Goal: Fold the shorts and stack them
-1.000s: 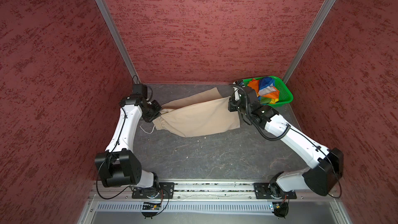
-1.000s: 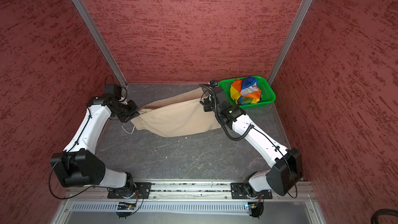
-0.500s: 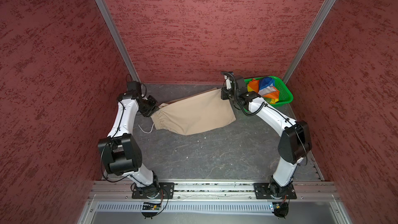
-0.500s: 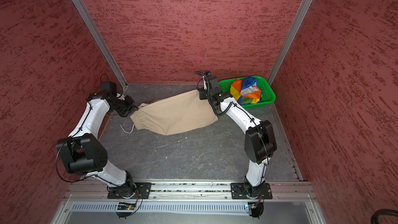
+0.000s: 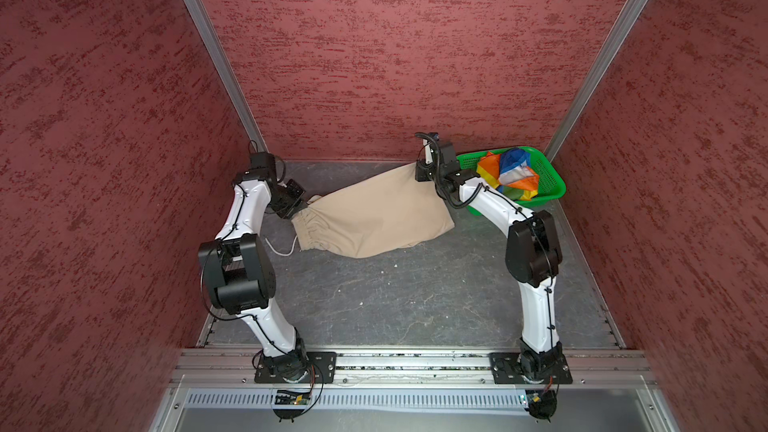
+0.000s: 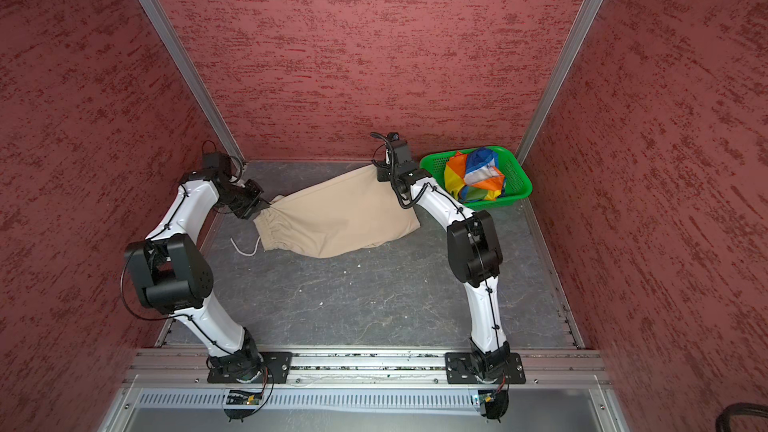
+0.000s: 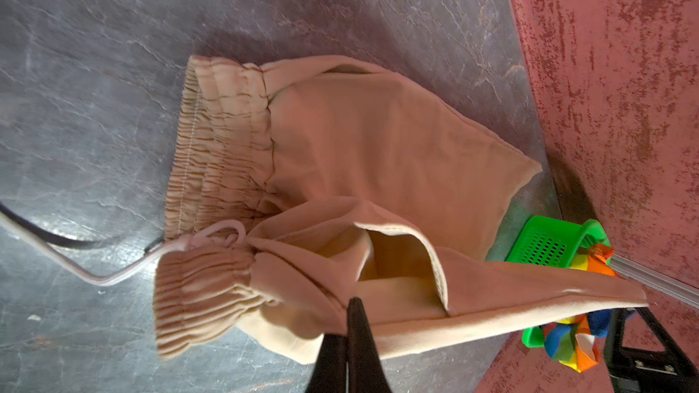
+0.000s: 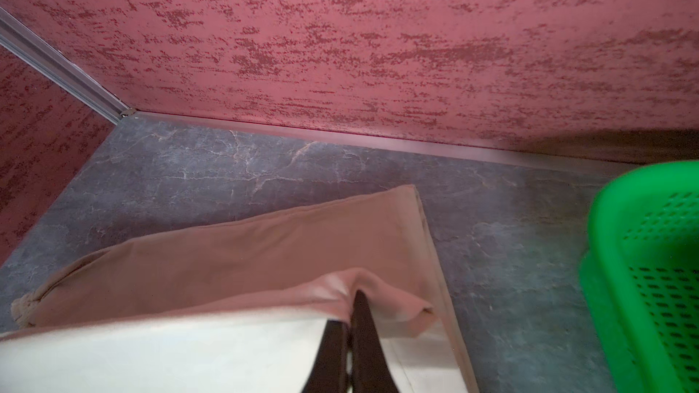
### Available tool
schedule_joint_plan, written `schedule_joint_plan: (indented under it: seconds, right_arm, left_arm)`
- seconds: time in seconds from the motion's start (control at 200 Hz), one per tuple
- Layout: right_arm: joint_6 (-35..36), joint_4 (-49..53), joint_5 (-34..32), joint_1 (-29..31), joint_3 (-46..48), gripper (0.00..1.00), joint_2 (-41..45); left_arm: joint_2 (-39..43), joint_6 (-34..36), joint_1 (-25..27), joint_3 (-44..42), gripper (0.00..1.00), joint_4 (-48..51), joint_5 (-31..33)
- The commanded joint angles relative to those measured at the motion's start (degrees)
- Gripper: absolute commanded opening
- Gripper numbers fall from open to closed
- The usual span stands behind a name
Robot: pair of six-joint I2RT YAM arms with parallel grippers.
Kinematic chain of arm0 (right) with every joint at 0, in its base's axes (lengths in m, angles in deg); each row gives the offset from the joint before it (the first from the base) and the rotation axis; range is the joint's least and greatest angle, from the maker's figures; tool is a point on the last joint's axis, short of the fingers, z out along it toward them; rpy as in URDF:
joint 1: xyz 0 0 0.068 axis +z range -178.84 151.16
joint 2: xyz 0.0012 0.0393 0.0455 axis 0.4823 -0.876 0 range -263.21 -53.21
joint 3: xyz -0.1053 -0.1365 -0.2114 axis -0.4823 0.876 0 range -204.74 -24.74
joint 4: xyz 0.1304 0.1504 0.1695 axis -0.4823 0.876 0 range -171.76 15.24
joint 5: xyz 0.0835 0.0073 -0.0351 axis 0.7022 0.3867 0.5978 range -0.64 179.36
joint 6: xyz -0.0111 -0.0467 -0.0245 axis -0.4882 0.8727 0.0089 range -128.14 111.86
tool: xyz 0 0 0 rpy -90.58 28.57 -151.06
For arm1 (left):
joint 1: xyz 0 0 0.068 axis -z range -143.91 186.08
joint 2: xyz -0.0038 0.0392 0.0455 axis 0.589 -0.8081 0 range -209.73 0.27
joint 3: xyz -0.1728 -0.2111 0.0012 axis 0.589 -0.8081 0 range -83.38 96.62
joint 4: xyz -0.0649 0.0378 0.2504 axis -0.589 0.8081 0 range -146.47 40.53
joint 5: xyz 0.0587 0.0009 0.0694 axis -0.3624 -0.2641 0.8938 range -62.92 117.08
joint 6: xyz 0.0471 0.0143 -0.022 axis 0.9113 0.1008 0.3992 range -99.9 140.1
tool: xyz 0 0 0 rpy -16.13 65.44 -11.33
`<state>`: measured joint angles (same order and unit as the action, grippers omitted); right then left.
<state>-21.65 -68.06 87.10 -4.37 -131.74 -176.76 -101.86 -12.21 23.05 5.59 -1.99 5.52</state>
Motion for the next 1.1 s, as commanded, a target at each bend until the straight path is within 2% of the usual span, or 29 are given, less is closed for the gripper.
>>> schedule_joint_plan:
  seconds: [0.0,0.416,0.676,0.852,1.097]
  right_arm:
    - [-0.60,-0.55,-4.51,-3.15,-3.52,0.00,-3.34]
    - [-1.85,0.36,-2.59,-3.81,-8.23,0.00,-13.45]
    - [-2.72,0.60,-2.79,-4.45,-11.56,0.00,-18.20]
    - [-3.87,-0.68,-4.30,-5.14,-10.88,0.00,-16.64]
    - [-3.08,-1.75,-8.36,-5.60,-7.62,0.00,-8.63]
  left_arm:
    - [-1.87,0.59,-2.18,0.79,0.00,-0.30,7.65]
    - [-10.32,0.15,-1.91,0.25,0.00,-4.08,8.73]
    - [-13.78,-0.67,-0.19,3.29,0.00,-3.73,10.93]
    - [-13.51,-0.73,0.93,6.82,0.00,-1.45,10.62]
    - [-12.69,-0.29,2.93,11.44,0.00,1.12,10.49]
